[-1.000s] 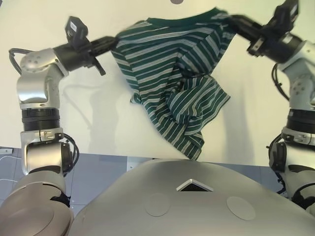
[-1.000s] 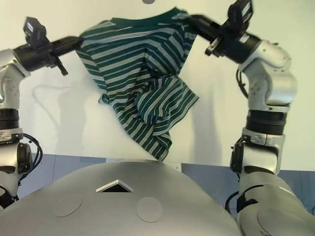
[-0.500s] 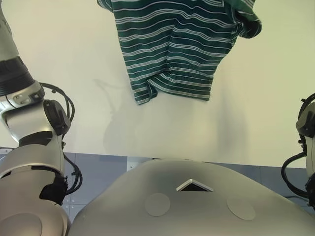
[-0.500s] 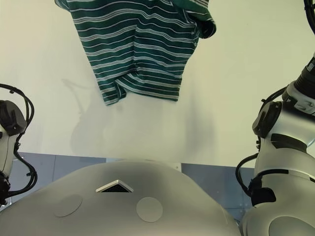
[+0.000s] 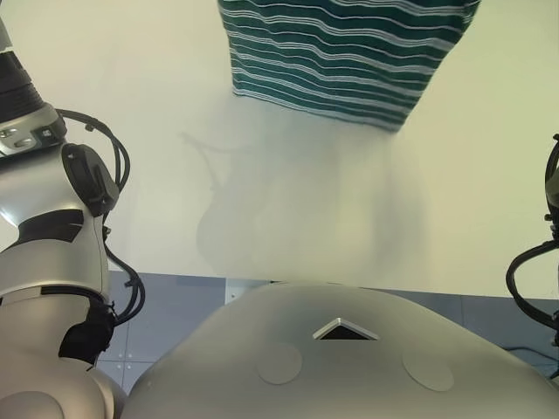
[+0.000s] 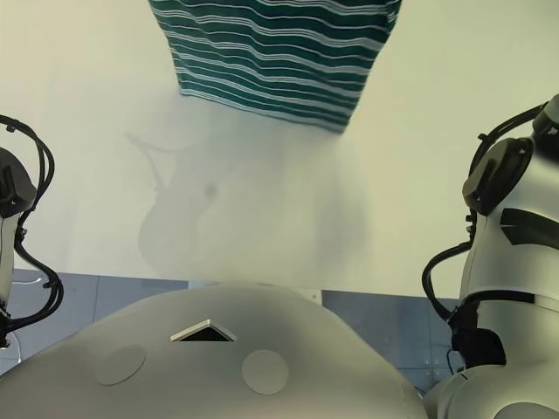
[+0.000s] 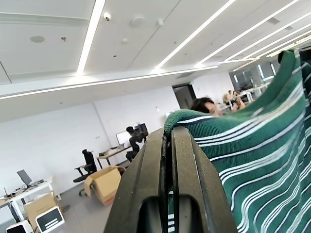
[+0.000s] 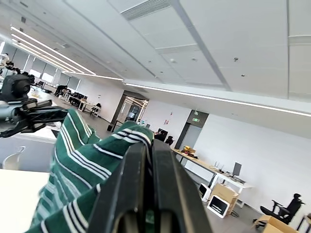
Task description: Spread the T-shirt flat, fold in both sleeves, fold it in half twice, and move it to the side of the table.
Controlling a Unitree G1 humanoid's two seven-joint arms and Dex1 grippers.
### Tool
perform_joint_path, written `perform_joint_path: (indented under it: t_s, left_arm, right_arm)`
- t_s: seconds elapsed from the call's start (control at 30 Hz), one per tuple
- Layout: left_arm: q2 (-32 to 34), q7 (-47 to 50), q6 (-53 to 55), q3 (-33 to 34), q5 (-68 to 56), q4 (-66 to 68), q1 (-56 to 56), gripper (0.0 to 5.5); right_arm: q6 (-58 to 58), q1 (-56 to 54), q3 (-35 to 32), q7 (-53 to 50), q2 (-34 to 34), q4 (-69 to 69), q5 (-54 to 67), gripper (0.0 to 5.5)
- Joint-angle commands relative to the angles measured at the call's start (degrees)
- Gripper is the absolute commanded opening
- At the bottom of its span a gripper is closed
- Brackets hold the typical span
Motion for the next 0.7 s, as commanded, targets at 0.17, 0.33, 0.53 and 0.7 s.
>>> perform_joint_path:
  t_s: [0.17,0.33,0.53,0.7]
  left_arm:
    - [-2.7,-1.7,-6.6,-4.5,5.4,10.6,-8.1,0.00]
    - [0.5,-10.2,-3.2,-7.5,3.0,-0.7,2.5,0.00]
    - [15.8,-29.8,18.5,-7.3,-17.3,-32.6,32.4,0.00]
    - [20.5,-33.5,22.6,-10.6,-19.5,-43.7,50.2,0.00]
  right_arm:
    - [-5.3,-2.0,3.1,3.5,-0.1,5.4,-4.7,0.01]
    - [-2.3,11.8,3.5,10.5,-2.6,-3.6,-2.0,0.01]
    - [8.3,36.3,-1.6,24.2,-12.5,-23.4,8.9,0.01]
    - [10.2,51.7,-0.5,34.2,-21.1,-36.5,9.7,0.01]
